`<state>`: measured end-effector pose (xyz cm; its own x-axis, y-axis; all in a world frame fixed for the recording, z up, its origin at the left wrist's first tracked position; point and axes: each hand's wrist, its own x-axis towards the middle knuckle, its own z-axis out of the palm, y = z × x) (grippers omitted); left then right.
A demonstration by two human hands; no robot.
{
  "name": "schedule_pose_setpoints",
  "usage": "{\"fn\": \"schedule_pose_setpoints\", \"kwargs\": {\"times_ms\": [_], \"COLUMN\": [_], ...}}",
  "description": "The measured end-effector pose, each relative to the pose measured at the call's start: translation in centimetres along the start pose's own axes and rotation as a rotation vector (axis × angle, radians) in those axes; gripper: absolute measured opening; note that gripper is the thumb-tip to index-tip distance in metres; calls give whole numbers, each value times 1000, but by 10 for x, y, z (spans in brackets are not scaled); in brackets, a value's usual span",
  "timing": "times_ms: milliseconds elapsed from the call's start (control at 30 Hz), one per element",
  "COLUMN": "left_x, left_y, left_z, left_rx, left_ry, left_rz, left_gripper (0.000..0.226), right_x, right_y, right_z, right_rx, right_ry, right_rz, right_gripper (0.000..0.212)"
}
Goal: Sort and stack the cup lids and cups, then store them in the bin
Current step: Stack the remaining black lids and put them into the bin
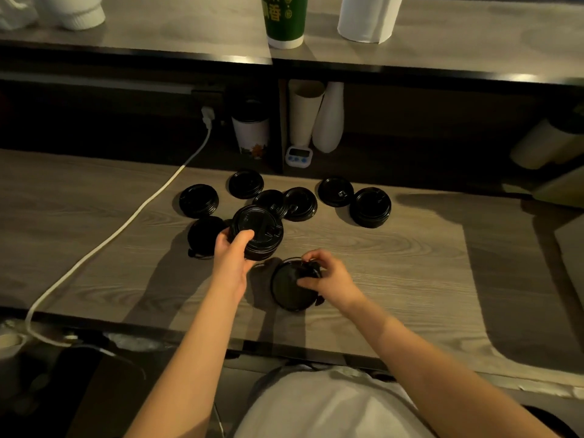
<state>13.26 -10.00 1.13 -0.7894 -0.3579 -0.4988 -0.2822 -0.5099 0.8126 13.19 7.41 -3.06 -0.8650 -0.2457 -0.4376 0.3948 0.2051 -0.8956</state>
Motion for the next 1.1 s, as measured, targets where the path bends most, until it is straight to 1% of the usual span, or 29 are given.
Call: {"fn": "schedule_pose_setpoints", "kwargs": {"times_ms": [67, 133, 267, 367, 433, 500, 567, 667, 733, 800, 867, 1000, 1100], "left_x": [-3, -7, -20, -32, -41, -53, -63, -85, -101, -116, -130, -156, -171], "left_y": [-5, -11, -23, -32, -39, -48, -54, -71, -82, -95, -110, -137, -158], "left_z": [15, 33, 75, 110, 133, 158, 176, 216, 244, 276, 306, 361, 396], "left_rx": [15, 24, 40, 66, 87, 105, 124, 160, 189, 225, 253, 296, 337], "left_ry": [-39, -85, -201, -268, -307, -353, -384, -460, -493, -526, -559, -617, -641], "left_rz": [-16, -28, -44, -57, -78, -90, -83, -99, -116, -123, -128, -123, -112], "left_gripper": [31, 31, 31, 35, 30, 26, 28, 32, 27, 20, 19, 26, 23], "right_x": [-8, -20, -51, -72, -84, -99, -112, -135, -151, -169, -186, -212, -226], "right_y": [-8, -14, -19, -20, -19, -18, -19, -20, -20, -18, -15, -7, 2], "right_z": [-24, -49, -101, -136, -159, -184, -202, -241, -270, -302, -333, -392, -434], "right_rx": [157, 187, 282, 325, 349, 358, 349, 344, 342, 352, 376, 388, 402], "right_ry": [43, 113, 287, 388, 440, 486, 522, 635, 716, 796, 864, 941, 975], "right_rz": [12, -3, -61, -90, -110, -132, -149, -169, -180, -204, -221, -225, -211], "right_gripper": [43, 47, 36, 35, 35, 35, 33, 35, 37, 34, 31, 28, 28]}}
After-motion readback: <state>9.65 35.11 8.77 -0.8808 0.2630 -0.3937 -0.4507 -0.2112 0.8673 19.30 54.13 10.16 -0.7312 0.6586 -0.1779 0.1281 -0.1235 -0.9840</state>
